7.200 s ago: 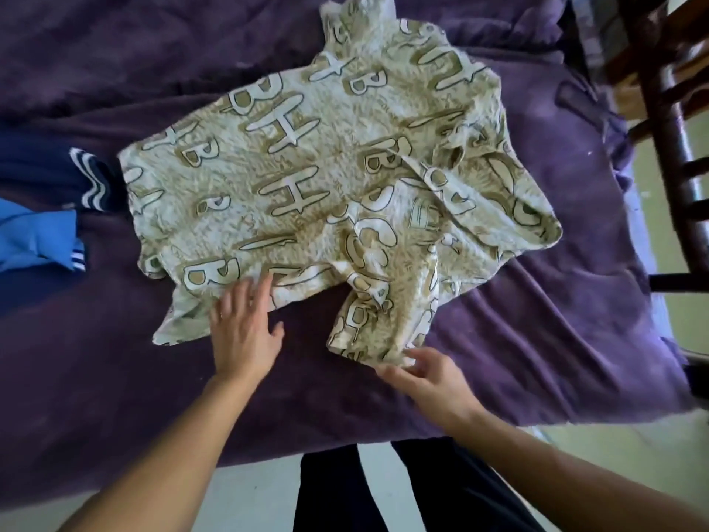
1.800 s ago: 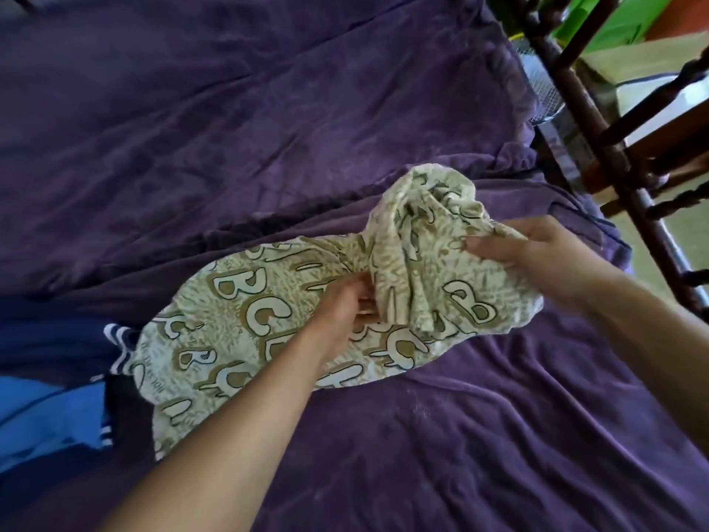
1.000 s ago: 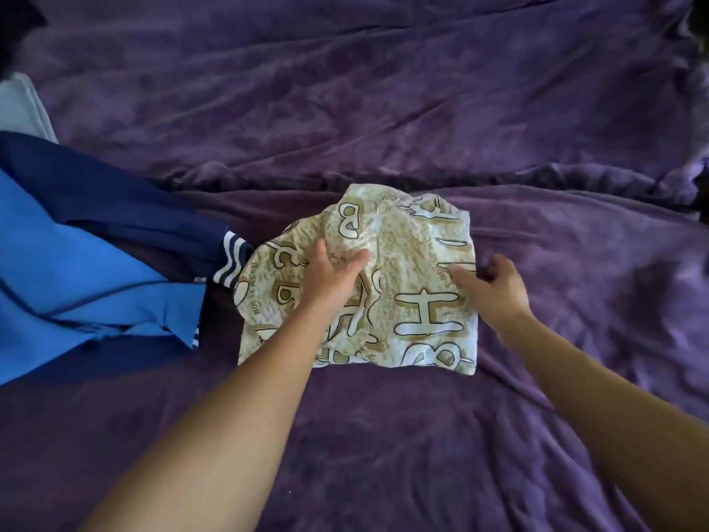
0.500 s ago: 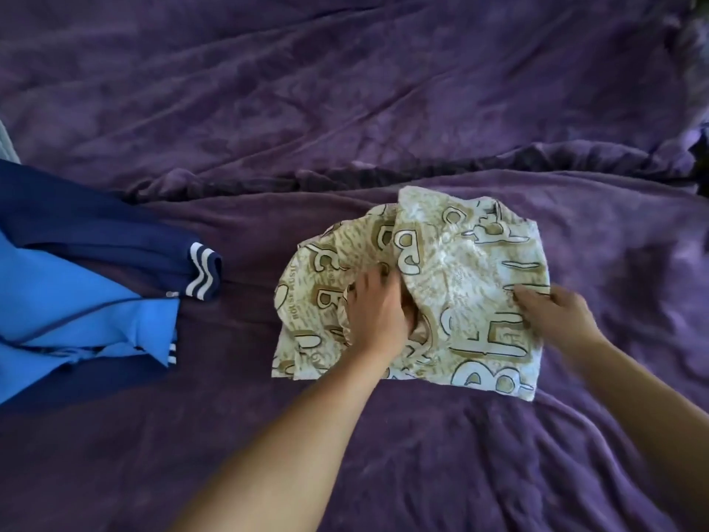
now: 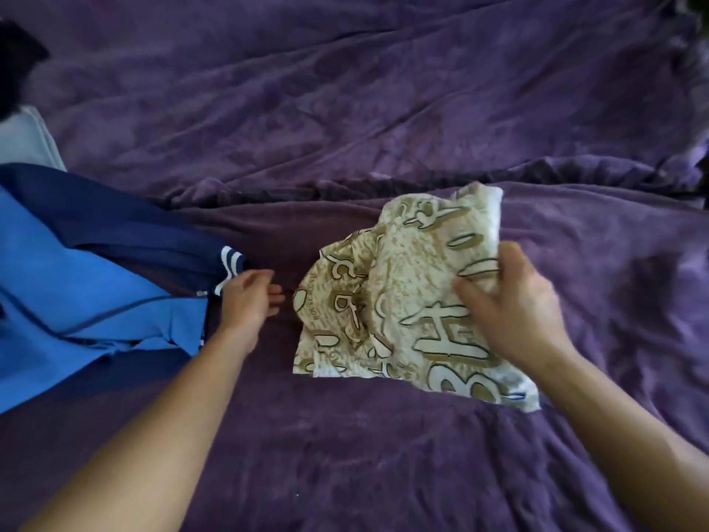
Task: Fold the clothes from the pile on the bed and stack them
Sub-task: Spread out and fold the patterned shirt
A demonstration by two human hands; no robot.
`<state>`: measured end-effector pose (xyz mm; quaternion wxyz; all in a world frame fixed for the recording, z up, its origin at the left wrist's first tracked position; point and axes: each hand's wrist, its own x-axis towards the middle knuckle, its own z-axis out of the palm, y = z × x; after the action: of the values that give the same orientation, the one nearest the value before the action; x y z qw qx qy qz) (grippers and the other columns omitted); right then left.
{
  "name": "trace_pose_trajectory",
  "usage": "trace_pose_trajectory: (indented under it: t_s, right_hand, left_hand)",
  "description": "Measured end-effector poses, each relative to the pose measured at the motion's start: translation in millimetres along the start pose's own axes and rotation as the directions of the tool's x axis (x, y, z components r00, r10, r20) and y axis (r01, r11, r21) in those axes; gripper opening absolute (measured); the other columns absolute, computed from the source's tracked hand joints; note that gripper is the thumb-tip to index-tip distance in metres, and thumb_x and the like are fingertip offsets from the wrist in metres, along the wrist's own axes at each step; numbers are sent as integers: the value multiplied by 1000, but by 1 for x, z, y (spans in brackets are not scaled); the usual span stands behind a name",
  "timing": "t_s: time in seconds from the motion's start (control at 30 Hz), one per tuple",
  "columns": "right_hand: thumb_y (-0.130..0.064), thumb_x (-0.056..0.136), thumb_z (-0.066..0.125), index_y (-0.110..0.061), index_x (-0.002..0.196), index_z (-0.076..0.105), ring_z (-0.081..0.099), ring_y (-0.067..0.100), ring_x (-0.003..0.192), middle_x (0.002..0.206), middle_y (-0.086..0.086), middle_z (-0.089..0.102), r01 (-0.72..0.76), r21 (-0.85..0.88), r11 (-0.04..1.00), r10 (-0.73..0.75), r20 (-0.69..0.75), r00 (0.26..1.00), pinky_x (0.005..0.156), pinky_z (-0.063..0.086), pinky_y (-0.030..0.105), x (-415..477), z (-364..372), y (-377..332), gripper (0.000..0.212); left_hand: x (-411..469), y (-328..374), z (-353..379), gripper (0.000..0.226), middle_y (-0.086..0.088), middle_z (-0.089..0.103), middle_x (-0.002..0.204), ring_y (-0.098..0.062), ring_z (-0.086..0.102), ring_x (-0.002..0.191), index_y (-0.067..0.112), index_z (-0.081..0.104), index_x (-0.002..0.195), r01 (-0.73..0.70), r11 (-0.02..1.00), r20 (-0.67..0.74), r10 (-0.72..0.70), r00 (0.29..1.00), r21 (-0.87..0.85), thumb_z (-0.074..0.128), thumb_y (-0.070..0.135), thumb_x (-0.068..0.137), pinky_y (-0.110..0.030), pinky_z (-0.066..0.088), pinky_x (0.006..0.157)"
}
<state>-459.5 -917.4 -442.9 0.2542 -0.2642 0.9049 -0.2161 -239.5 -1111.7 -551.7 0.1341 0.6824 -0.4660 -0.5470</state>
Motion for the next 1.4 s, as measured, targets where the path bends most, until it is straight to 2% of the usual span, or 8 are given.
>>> trace_pose_trajectory:
  t_s: [0.33, 0.43, 0.57, 0.7, 1.03, 1.2, 1.3, 1.4]
  right_hand:
    - [-30, 93, 55, -16, 141, 42, 52, 30, 120, 139, 8, 46, 266, 22, 964, -235, 549, 802, 96, 42, 34, 3, 156, -91, 52]
    - [-12, 93, 46, -13, 126, 60, 61, 27, 108, 126, 7, 60, 429, 154, 890, -456, 293, 840, 90, 51, 38, -4, 160, -66, 36]
    - [-13, 91, 47, -13, 132, 55, 40, 32, 135, 143, 13, 47, 587, -177, 790, -606, -75, 792, 97, 43, 45, 14, 148, -25, 42]
    - [-46, 100, 34, -23, 150, 28, 11, 34, 147, 159, 15, 15, 586, -413, 698, -602, 107, 792, 112, 23, 56, 73, 152, -21, 55]
    - [-67, 94, 4, -32, 153, -6, -17, 26, 147, 161, 7, -14, 537, -592, 602, -404, 354, 843, 119, 2, 53, 121, 195, 4, 69]
    - [-58, 96, 37, -22, 152, 17, 10, 23, 148, 161, 7, 12, 258, -135, 956, -260, 5, 966, 114, 22, 45, 41, 167, 13, 70]
    - [-55, 87, 59, -20, 151, 19, 35, 18, 138, 155, -1, 27, -134, 254, 958, 132, 27, 991, 105, 39, 40, -22, 172, 18, 84]
    - [-50, 76, 73, -21, 145, 31, 55, 19, 119, 132, -5, 55, -417, 403, 815, 386, 160, 908, 93, 46, 34, -47, 190, 9, 86]
  left_hand:
    - [10, 2, -72, 18, -12, 65, 79, -26, 65, 74, 18, 63, 85, -95, 993, -104, 87, 991, -77, 48, 17, 94, -35, 51, 63]
    - [14, -8, -65, 19, -10, 67, 85, -28, 65, 81, 15, 67, 94, -312, 933, -168, 341, 925, 177, 49, 21, 88, -39, 52, 76]
    - [-17, -20, -16, 34, -15, 54, 127, -31, 50, 118, 11, 60, 124, -656, 492, 117, 743, 659, 572, 48, 24, 94, -36, 39, 97]
    - [-36, -68, 27, 58, -12, 15, 158, -32, 14, 145, 27, 24, 150, -705, 172, 483, 617, 621, 688, 31, 52, 98, -51, 20, 114]
    - [-15, -132, 22, 70, -16, 6, 159, -38, 9, 146, 21, 8, 152, -634, 51, 578, 359, 733, 772, 12, 62, 96, -57, 19, 112]
    - [-11, -41, 6, 34, -10, 51, 128, -31, 50, 117, 15, 58, 122, -752, 161, 522, 627, 578, 640, 44, 25, 93, -50, 42, 96]
    - [-2, 28, 40, 63, -14, 43, 141, -34, 40, 129, 15, 53, 130, -835, -76, 646, 674, 360, 545, 57, -9, 72, -49, 36, 104]
    - [-1, 66, 92, 100, -8, -1, 160, -31, -1, 146, 31, 15, 151, -845, -351, 896, 341, 285, 403, 46, -19, 70, -47, 12, 116]
